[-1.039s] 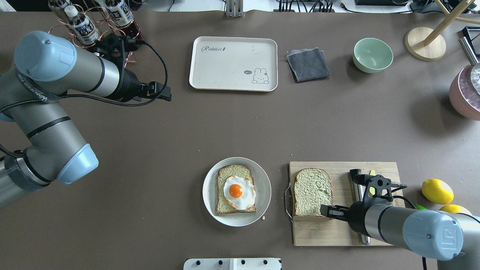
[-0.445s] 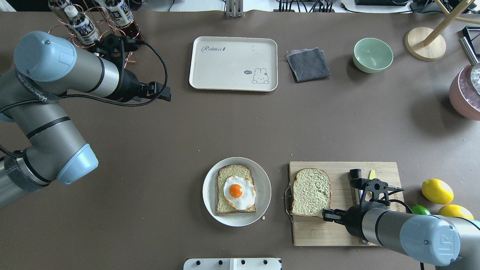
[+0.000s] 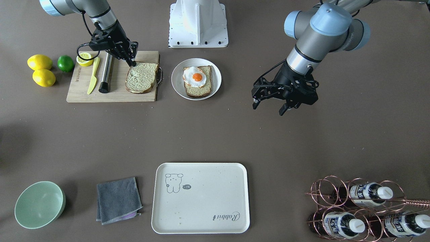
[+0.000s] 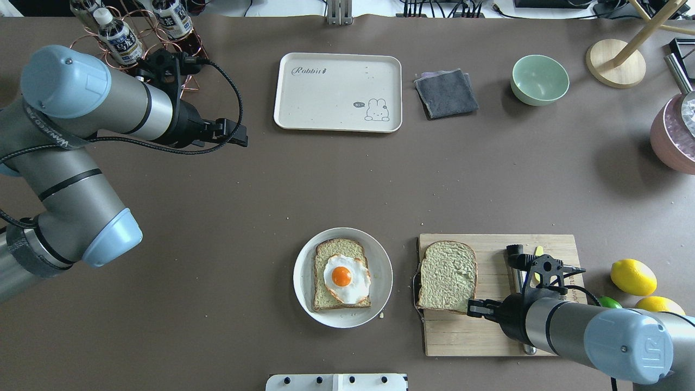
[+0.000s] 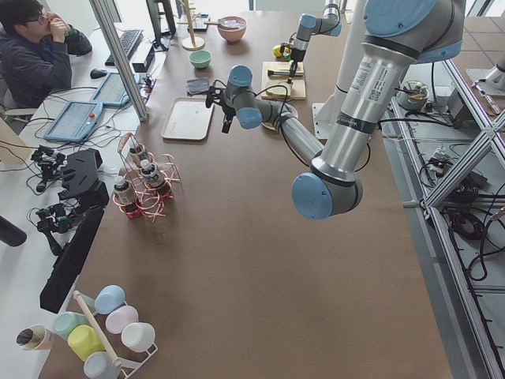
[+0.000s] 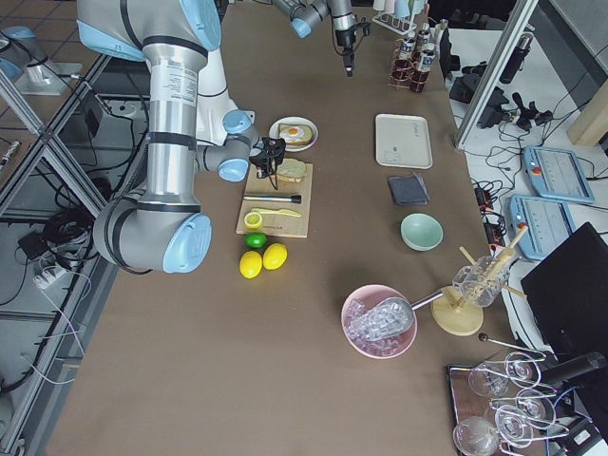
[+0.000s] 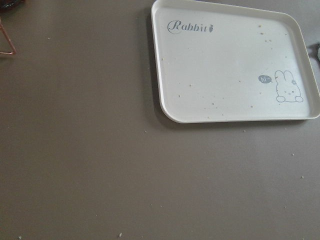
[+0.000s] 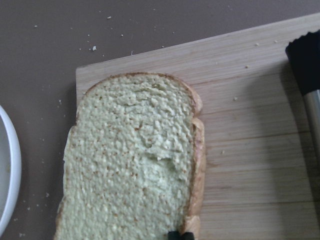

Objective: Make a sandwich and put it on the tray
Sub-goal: 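Lower the right gripper and grasp the bread slice on the cutting board, then lift the bread slice and carry it over the egg on the plate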

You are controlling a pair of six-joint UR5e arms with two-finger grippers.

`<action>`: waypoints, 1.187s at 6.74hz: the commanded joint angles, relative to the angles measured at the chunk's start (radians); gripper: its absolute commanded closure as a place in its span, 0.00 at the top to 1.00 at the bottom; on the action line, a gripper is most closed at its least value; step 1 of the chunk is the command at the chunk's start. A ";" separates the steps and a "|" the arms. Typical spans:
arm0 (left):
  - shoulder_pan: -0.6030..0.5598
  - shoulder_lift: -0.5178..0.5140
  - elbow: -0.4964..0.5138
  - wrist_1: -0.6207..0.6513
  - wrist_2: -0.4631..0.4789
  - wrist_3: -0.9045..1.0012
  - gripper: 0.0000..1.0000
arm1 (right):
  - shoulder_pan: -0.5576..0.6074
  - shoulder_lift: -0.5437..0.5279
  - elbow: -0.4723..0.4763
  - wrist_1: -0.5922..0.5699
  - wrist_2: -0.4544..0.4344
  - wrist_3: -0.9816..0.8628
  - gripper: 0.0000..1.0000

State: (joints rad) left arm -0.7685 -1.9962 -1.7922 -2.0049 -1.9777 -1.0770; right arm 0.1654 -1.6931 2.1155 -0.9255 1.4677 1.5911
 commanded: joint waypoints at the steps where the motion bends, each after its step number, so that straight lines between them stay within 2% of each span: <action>1: 0.000 0.001 0.000 0.000 -0.003 0.000 0.98 | 0.083 0.001 0.079 -0.003 0.063 -0.037 0.00; 3: 0.000 0.001 0.000 -0.002 -0.009 -0.001 0.98 | 0.187 0.050 0.141 -0.006 0.208 -0.074 0.00; 4: 0.000 0.001 0.000 -0.002 -0.010 -0.004 0.98 | 0.181 0.106 0.132 -0.012 0.212 -0.074 0.00; 5: 0.000 -0.001 0.002 -0.003 -0.012 -0.004 0.98 | 0.174 0.192 0.130 -0.082 0.212 -0.076 0.00; 6: 0.000 0.001 0.000 -0.005 -0.012 -0.004 0.98 | 0.157 0.323 0.126 -0.217 0.204 -0.076 0.00; 7: 0.000 0.001 -0.003 -0.005 -0.013 -0.004 0.98 | 0.126 0.439 0.079 -0.301 0.175 -0.085 0.00; 8: 0.000 0.001 -0.003 -0.005 -0.013 -0.006 0.98 | 0.071 0.479 0.007 -0.297 0.111 -0.142 0.00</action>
State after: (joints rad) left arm -0.7685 -1.9959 -1.7936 -2.0093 -1.9905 -1.0818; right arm 0.2878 -1.2899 2.1894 -1.1886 1.6352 1.4943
